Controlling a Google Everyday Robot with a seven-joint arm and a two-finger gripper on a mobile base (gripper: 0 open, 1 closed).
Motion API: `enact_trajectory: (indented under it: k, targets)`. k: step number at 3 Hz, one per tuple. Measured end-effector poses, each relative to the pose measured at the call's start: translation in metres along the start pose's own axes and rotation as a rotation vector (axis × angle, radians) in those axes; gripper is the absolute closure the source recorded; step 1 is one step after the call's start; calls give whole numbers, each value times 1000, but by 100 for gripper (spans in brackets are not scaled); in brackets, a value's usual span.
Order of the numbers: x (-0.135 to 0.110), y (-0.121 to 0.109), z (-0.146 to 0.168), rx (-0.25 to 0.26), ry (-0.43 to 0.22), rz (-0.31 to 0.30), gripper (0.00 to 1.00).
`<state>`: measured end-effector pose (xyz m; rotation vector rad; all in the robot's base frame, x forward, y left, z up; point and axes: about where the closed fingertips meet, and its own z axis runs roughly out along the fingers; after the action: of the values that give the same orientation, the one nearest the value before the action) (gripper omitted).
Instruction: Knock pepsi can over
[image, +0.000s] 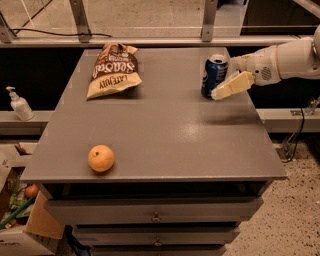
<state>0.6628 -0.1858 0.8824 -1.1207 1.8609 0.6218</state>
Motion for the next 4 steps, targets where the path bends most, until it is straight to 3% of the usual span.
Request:
enact_trajectory:
  k: [1,3,4]
  targets:
    - [-20,17,11,-63,-52,-24,0]
    - [-55,89,10,-244,-180,-55,0]
    - [-62,112,5,-295,-205,-64,0]
